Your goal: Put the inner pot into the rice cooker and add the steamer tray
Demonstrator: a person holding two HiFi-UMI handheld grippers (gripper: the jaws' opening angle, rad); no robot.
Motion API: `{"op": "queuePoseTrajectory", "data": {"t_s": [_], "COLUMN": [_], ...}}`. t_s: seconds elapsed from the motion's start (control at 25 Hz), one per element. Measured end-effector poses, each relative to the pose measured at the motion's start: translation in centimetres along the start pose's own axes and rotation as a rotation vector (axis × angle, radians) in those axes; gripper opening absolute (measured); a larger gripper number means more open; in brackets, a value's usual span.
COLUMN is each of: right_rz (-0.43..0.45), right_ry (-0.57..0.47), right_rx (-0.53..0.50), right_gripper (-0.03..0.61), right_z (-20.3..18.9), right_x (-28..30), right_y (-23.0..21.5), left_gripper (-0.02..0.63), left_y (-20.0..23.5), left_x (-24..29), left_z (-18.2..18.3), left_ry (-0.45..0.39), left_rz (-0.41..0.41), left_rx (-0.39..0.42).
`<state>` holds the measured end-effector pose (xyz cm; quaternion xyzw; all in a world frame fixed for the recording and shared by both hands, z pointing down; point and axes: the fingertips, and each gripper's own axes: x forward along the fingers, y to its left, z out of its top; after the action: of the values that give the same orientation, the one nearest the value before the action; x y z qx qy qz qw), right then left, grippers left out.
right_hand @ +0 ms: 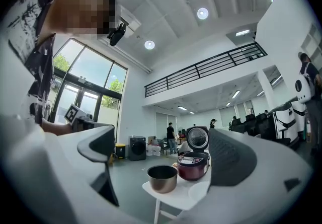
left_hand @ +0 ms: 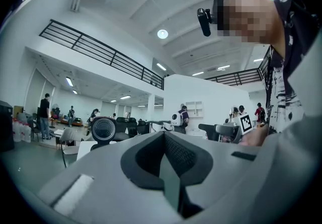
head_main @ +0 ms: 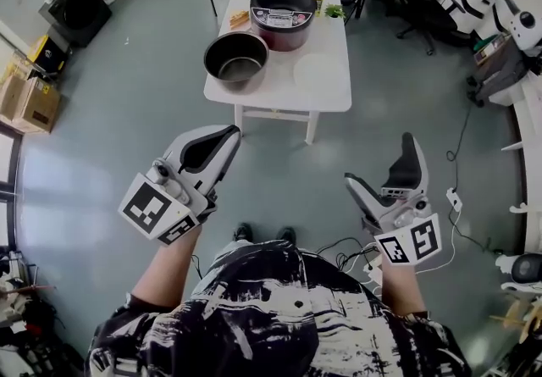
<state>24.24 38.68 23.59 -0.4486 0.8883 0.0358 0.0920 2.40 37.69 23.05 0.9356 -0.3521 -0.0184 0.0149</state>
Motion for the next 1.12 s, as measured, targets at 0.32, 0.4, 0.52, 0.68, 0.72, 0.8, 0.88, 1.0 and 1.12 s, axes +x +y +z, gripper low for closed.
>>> {"op": "queuePoseTrajectory", "data": {"t_s": [0.32, 0.4, 0.52, 0.68, 0.72, 0.8, 0.88, 1.0, 1.12], "right_rz": [0.057, 0.059, 0.062, 0.055, 0.048, 0.027, 0.006, -0.029, -0.055], "right_ry": [0.025, 0.032, 0.045, 0.067, 0.075, 0.090, 0.103, 0.122, 0.136], "right_rx": [0.023, 0.043, 0.056, 0.040, 0.038, 0.038, 0.039, 0.034, 0.040], "right_gripper": [0.534, 0.534, 0.534, 0.534, 0.534, 0.534, 0.534, 0.534, 0.533], "right_z": [-2.2, -3.1, -4.5, -6.1, -6.5, -7.4, -8.2, -9.5, -10.5], "right_x": [2.7, 4.3, 7.3, 11.9, 13.2, 16.0, 18.9, 23.0, 26.2], "right_y": [-3.5, -4.0, -4.4, -4.6, -4.7, -5.2, -5.6, -6.1, -6.2], "left_gripper": [0.005, 0.005, 0.005, 0.005, 0.005, 0.005, 0.005, 0.005, 0.005], "left_y": [0.5, 1.9, 5.1, 10.7, 12.2, 15.4, 18.6, 23.0, 26.5], "left_x": [1.9, 2.1, 2.7, 4.6, 5.2, 6.6, 7.7, 9.2, 10.6], "left_z": [-0.5, -0.6, -1.0, -1.4, -1.3, -1.2, -1.2, -1.4, -1.3], "left_ry": [0.021, 0.033, 0.036, 0.018, 0.014, 0.011, 0.011, 0.018, 0.025], "left_rz": [0.060, 0.076, 0.085, 0.063, 0.051, 0.024, -0.003, -0.050, -0.083], "left_rx": [0.040, 0.046, 0.036, 0.023, 0.020, 0.013, 0.003, -0.007, -0.004]}}
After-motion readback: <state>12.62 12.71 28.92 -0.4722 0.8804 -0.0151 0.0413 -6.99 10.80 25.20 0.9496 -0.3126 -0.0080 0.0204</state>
